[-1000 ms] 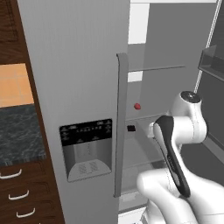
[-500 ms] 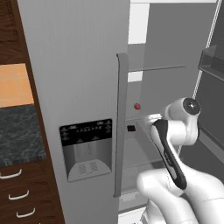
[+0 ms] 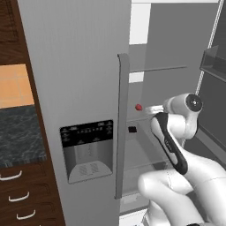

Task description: Take the strawberry from the fridge and place it on top of the pancake, located on the dining counter.

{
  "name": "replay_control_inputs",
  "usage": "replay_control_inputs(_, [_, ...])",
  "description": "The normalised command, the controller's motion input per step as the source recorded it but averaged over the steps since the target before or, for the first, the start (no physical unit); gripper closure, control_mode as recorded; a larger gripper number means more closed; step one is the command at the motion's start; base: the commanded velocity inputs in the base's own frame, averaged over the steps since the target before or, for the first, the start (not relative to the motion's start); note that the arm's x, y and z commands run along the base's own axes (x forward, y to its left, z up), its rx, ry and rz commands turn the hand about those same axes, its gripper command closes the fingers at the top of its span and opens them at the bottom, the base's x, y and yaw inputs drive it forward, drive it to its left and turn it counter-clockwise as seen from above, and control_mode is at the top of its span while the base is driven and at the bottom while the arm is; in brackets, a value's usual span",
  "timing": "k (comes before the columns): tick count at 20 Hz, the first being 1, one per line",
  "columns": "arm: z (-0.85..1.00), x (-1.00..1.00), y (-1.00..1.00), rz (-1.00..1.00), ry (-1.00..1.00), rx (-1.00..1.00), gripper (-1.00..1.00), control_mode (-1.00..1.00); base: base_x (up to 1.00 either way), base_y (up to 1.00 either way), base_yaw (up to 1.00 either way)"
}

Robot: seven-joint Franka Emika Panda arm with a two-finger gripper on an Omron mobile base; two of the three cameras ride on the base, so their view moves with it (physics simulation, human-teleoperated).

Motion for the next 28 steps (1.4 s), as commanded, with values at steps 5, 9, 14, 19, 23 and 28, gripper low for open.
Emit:
replay_control_inputs(5, [-0.14, 0.66, 0.0, 0.0, 0.02, 0.0, -1.0, -1.0, 0.0, 0.0, 0.0])
replay_control_inputs(9, [-0.03, 0.58, 0.0, 0.0, 0.2, 0.0, -1.0, -1.0, 0.0, 0.0, 0.0])
replay_control_inputs(14, [-0.15, 0.4, 0.0, 0.01, 0.12, -0.01, -1.0, -1.0, 0.0, 0.0, 0.0])
replay_control_inputs(19, [-0.29, 0.25, 0.0, 0.08, 0.01, 0.0, -1.0, -1.0, 0.0, 0.0, 0.0])
replay_control_inputs(23, [-0.05, 0.44, 0.0, 0.07, 0.04, 0.0, -1.0, -1.0, 0.0, 0.0, 0.0])
replay_control_inputs(28, [-0.15, 0.48, 0.0, 0.04, 0.06, -0.02, -1.0, -1.0, 0.0, 0.0, 0.0])
